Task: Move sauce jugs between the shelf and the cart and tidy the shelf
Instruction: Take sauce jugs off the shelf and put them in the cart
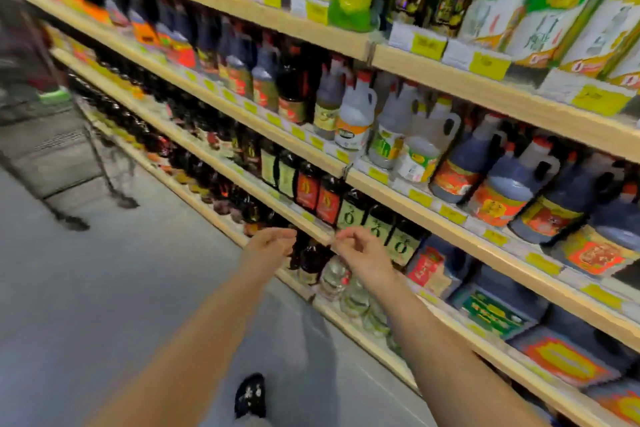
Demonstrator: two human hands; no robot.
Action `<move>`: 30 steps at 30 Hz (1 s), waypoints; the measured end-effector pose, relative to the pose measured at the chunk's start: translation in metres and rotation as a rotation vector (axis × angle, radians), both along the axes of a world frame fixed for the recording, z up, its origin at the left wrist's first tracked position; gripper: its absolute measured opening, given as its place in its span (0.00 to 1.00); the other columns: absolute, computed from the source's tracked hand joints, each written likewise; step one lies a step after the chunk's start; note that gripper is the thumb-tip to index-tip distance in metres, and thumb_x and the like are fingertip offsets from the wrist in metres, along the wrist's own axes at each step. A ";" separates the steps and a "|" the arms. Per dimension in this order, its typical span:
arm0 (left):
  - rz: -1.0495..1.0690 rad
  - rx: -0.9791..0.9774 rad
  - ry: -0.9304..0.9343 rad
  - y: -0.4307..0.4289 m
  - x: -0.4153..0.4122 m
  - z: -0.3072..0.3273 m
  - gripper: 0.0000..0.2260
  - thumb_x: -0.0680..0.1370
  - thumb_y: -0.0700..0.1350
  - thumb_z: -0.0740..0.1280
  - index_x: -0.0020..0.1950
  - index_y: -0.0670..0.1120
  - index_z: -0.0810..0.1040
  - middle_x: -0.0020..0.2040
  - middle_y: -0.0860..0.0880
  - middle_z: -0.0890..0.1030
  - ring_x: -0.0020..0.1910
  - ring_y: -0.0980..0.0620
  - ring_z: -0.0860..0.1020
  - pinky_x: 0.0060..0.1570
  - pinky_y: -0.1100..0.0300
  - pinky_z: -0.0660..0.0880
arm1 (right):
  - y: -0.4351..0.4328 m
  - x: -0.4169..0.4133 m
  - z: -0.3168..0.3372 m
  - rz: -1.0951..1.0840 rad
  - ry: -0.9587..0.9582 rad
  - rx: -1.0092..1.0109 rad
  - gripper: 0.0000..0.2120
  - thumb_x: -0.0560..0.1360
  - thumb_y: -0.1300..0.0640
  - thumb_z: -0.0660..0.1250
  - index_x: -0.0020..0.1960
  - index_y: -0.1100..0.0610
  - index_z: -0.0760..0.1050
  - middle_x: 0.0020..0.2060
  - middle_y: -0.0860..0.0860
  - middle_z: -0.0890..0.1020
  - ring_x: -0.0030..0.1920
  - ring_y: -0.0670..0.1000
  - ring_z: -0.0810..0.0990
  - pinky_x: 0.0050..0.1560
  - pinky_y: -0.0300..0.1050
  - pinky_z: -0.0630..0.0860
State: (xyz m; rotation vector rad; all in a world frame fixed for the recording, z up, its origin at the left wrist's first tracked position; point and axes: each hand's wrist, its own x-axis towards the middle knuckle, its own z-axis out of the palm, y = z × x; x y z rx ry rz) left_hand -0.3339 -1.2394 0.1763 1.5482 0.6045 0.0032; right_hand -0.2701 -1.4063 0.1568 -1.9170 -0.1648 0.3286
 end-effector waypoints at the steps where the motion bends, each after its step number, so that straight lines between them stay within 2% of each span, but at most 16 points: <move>1: 0.033 -0.036 0.006 0.020 -0.003 0.001 0.04 0.77 0.43 0.65 0.47 0.50 0.79 0.50 0.48 0.80 0.51 0.52 0.79 0.52 0.58 0.72 | 0.025 0.004 0.002 0.035 -0.003 0.010 0.03 0.74 0.55 0.69 0.43 0.53 0.76 0.29 0.45 0.71 0.34 0.48 0.72 0.40 0.43 0.71; 5: 0.217 -0.047 0.003 0.115 0.000 0.005 0.05 0.77 0.42 0.64 0.44 0.50 0.79 0.49 0.50 0.81 0.51 0.53 0.78 0.54 0.57 0.73 | 0.133 0.031 0.005 0.152 0.023 0.033 0.07 0.74 0.54 0.69 0.46 0.57 0.75 0.33 0.47 0.74 0.36 0.49 0.75 0.41 0.42 0.72; 8: 0.376 -0.012 -0.016 0.197 0.007 0.005 0.07 0.77 0.42 0.63 0.43 0.51 0.78 0.50 0.49 0.80 0.53 0.51 0.78 0.53 0.56 0.72 | 0.215 0.054 0.002 0.204 0.062 0.092 0.07 0.72 0.53 0.70 0.45 0.56 0.75 0.36 0.48 0.77 0.35 0.47 0.75 0.37 0.39 0.70; 10: 0.456 0.002 -0.008 0.244 0.009 0.005 0.07 0.77 0.42 0.62 0.44 0.52 0.78 0.50 0.50 0.80 0.53 0.51 0.78 0.51 0.57 0.71 | 0.264 0.065 -0.001 0.232 0.092 0.112 0.09 0.71 0.52 0.71 0.45 0.55 0.75 0.39 0.54 0.80 0.35 0.50 0.75 0.36 0.42 0.70; 12: 0.509 -0.013 -0.011 0.281 0.011 0.003 0.07 0.77 0.42 0.62 0.44 0.51 0.78 0.49 0.51 0.80 0.53 0.51 0.78 0.51 0.57 0.71 | 0.307 0.075 -0.002 0.253 0.118 0.115 0.09 0.70 0.51 0.71 0.46 0.55 0.75 0.41 0.55 0.79 0.34 0.50 0.73 0.36 0.43 0.69; 15: 0.581 -0.052 0.000 0.328 0.016 0.000 0.07 0.77 0.42 0.62 0.43 0.51 0.78 0.48 0.51 0.79 0.51 0.53 0.78 0.52 0.57 0.71 | 0.361 0.090 -0.004 0.270 0.132 0.118 0.09 0.72 0.51 0.70 0.46 0.56 0.75 0.38 0.52 0.75 0.36 0.49 0.72 0.38 0.43 0.70; 19: 0.680 -0.084 0.022 0.385 0.029 -0.009 0.07 0.77 0.41 0.62 0.43 0.51 0.77 0.46 0.51 0.79 0.48 0.53 0.77 0.54 0.55 0.71 | 0.425 0.116 -0.012 0.289 0.166 0.097 0.10 0.72 0.52 0.69 0.50 0.56 0.74 0.39 0.52 0.76 0.39 0.51 0.74 0.43 0.46 0.72; 22: 0.719 -0.092 0.027 0.429 0.053 -0.013 0.07 0.77 0.41 0.62 0.43 0.50 0.77 0.45 0.50 0.79 0.49 0.52 0.77 0.53 0.56 0.71 | 0.472 0.146 -0.018 0.325 0.178 0.068 0.08 0.72 0.53 0.70 0.48 0.55 0.74 0.39 0.52 0.76 0.39 0.51 0.74 0.45 0.50 0.72; 26: 0.757 -0.083 -0.001 0.497 0.105 -0.010 0.06 0.77 0.41 0.64 0.42 0.50 0.77 0.42 0.50 0.79 0.47 0.52 0.77 0.46 0.60 0.71 | 0.542 0.201 -0.018 0.363 0.186 0.053 0.06 0.72 0.53 0.69 0.47 0.54 0.74 0.34 0.50 0.75 0.34 0.50 0.72 0.36 0.45 0.68; 28: 0.792 -0.084 -0.020 0.531 0.133 -0.006 0.05 0.76 0.41 0.64 0.43 0.51 0.77 0.45 0.48 0.80 0.47 0.52 0.77 0.46 0.60 0.71 | 0.580 0.232 -0.016 0.389 0.195 0.061 0.06 0.73 0.54 0.68 0.47 0.55 0.74 0.31 0.50 0.73 0.29 0.49 0.70 0.31 0.42 0.65; 30: 0.827 -0.097 -0.022 0.560 0.156 -0.003 0.04 0.76 0.42 0.65 0.43 0.51 0.77 0.46 0.48 0.80 0.48 0.52 0.78 0.48 0.59 0.71 | 0.619 0.260 -0.014 0.435 0.183 0.056 0.06 0.73 0.55 0.68 0.46 0.56 0.74 0.30 0.49 0.72 0.29 0.48 0.69 0.31 0.41 0.65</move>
